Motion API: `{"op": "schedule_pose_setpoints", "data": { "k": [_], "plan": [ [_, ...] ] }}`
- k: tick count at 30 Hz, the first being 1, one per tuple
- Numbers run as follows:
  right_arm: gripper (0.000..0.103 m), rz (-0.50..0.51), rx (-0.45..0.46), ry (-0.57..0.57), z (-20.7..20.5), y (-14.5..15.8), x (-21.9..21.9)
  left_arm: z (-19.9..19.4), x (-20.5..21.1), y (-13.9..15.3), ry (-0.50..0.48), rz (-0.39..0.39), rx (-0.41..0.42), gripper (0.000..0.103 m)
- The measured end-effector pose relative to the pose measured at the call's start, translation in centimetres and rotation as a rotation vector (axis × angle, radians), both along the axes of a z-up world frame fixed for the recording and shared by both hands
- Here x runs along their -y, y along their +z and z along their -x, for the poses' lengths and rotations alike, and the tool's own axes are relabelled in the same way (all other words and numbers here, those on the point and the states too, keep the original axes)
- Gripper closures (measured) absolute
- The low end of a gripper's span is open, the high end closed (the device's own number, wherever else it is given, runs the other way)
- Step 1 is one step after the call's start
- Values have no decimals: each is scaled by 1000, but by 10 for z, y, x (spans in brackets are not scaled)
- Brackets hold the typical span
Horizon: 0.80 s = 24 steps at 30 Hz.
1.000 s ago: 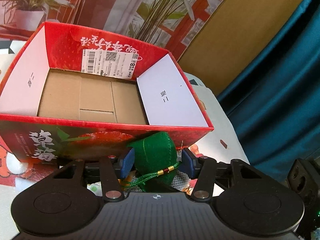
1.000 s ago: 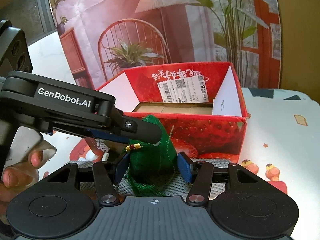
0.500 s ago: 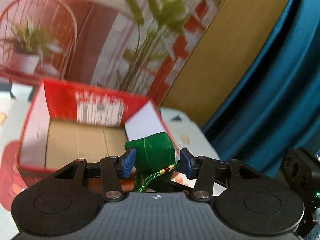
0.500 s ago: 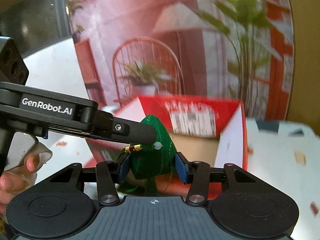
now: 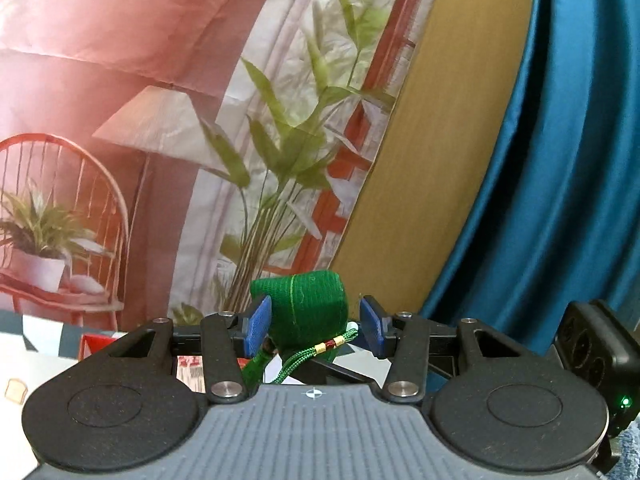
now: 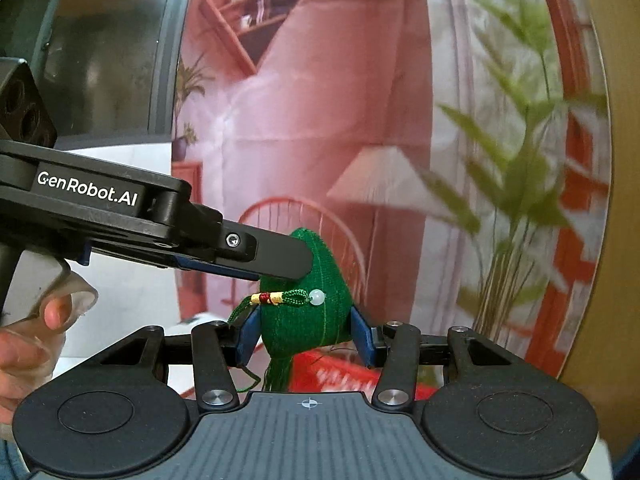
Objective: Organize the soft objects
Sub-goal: 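Lift the green plush with the left tool and drop it into the red box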
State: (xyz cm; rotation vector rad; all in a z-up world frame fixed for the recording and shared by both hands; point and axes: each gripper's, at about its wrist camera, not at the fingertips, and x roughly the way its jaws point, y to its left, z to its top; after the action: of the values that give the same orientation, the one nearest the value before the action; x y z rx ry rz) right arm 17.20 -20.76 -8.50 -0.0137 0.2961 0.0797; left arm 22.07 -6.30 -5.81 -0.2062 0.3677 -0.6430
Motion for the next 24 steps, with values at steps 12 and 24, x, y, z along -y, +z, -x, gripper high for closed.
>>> {"op": "schedule_pose_setpoints", "data": {
  "k": [12, 24],
  "plan": [
    [58, -28, -169, -59, -27, -60, 22, -55, 18, -69, 2, -57, -232, 52],
    [58, -158, -384, -141, -35, -131, 35, -85, 24, -135, -15, -89, -432, 52]
  ]
}}
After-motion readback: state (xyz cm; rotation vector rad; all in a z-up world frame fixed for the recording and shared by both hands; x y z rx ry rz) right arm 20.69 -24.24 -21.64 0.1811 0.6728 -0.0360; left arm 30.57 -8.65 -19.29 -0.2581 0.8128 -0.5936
